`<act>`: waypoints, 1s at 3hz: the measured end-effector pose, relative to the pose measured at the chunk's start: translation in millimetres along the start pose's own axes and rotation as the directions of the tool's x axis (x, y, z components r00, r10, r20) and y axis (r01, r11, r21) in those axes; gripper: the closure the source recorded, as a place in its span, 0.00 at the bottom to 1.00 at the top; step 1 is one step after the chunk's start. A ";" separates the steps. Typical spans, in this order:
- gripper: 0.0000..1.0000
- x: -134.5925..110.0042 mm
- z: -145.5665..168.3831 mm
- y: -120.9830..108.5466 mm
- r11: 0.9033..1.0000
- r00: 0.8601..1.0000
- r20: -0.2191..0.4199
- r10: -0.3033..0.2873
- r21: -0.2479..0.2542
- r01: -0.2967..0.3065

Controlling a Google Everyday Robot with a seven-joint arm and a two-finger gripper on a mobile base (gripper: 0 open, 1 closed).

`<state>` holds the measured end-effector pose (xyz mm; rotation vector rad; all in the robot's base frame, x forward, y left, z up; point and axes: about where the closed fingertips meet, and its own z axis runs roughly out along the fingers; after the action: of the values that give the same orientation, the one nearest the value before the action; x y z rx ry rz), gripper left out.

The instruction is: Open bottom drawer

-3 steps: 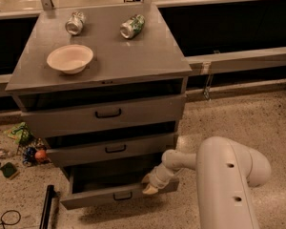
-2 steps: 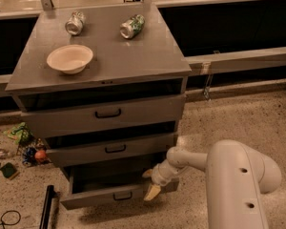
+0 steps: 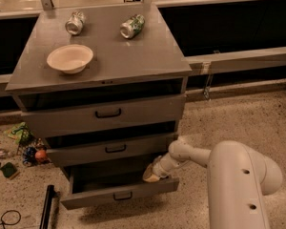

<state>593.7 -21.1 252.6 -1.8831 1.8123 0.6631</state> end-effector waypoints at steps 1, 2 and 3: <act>0.98 0.6 -1.7 -17.1 1.000 1.000 0.014 -0.028 0.011 0.027; 1.00 -0.5 1.6 -34.3 0.997 0.998 0.025 -0.065 0.033 0.064; 1.00 -3.4 13.0 -48.1 0.995 0.995 0.038 -0.088 0.056 0.086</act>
Offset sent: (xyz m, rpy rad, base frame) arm 0.0592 0.0029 0.0001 0.0437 -0.1206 0.0436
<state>641.2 -8.3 243.8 -1.8877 1.6958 0.6104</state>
